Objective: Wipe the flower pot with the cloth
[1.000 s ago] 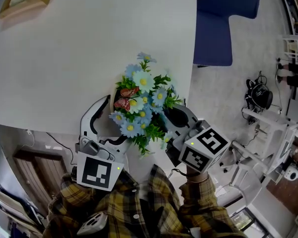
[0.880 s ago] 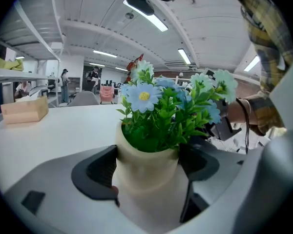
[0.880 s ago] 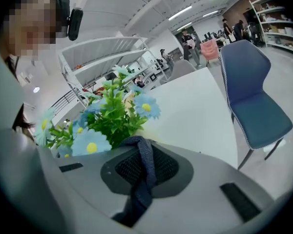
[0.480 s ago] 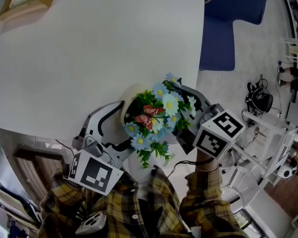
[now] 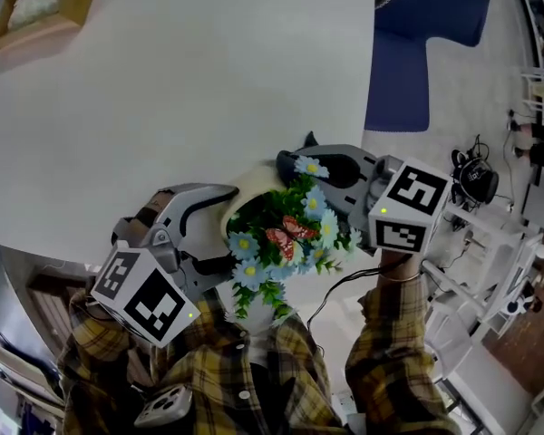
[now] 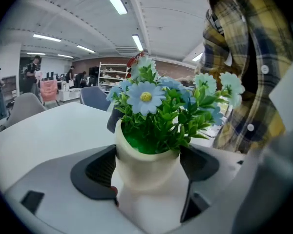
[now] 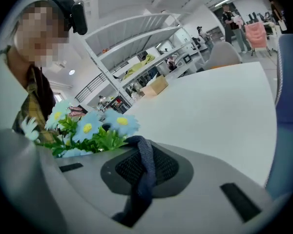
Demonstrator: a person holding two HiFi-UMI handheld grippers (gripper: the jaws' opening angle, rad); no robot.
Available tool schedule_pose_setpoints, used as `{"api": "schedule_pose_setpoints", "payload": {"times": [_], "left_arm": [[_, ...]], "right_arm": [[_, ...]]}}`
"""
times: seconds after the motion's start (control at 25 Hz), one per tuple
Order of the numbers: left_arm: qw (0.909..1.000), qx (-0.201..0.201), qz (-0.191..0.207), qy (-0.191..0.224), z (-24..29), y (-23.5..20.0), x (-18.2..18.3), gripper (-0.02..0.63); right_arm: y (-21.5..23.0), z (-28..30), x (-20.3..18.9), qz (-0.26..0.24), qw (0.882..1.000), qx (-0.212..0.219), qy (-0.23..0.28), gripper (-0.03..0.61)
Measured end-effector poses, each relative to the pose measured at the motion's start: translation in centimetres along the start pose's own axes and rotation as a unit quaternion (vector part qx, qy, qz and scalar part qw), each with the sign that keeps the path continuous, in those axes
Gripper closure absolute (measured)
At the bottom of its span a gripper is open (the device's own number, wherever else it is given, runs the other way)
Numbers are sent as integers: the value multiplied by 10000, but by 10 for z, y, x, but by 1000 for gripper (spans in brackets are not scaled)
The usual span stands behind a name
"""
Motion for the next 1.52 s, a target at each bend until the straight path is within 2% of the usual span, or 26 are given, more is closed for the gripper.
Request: {"api": "schedule_pose_setpoints", "payload": {"times": [0.16, 0.28, 0.44, 0.6, 0.76, 0.88, 1.0, 1.16, 1.28, 1.52], "left_arm": [[9982, -544, 229, -111, 3, -14, 4, 201], [9966, -767, 290, -45, 3, -20, -3, 200], [9969, -757, 202, 22, -2, -16, -4, 199], [9983, -555, -22, 158, -2, -14, -8, 199], [9991, -73, -268, 334, -16, 1, -14, 199], [9957, 614, -443, 537, -28, 13, -17, 201], [9848, 1494, -703, 533, -34, 18, -22, 201], [9626, 2470, -1067, 318, -36, 44, -40, 202], [9501, 2763, -1345, 536, -34, 57, -39, 202], [9369, 3089, -1442, 780, -15, 57, -25, 202]], "right_arm": [[10, 9, 7, 3, 9988, 423, -242, 563], [13, 20, 6, 43, 9979, 529, -363, 563], [6, 21, 5, 65, 9988, 426, -240, 563], [7, 16, 2, 114, 9996, 246, -19, 563], [-6, 14, 0, 78, 9999, 88, 79, 563], [-12, 10, 0, 49, 9999, -17, 147, 563], [-9, 5, -1, 67, 9988, -314, 360, 563], [-19, -2, -12, 129, 9944, -761, 721, 563], [-26, -12, -20, 277, 9890, -1037, 1015, 563], [-30, -26, -40, 566, 9821, -1235, 1304, 563]]}}
Point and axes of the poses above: the fingertips, and each gripper's own axes: z forward along the fingers, y to its right, x out of its top, the point moved 9 cm from there along -z, backward along the fingers, and after that the axes turned 7 degrees about y, right-handed, at the moved point
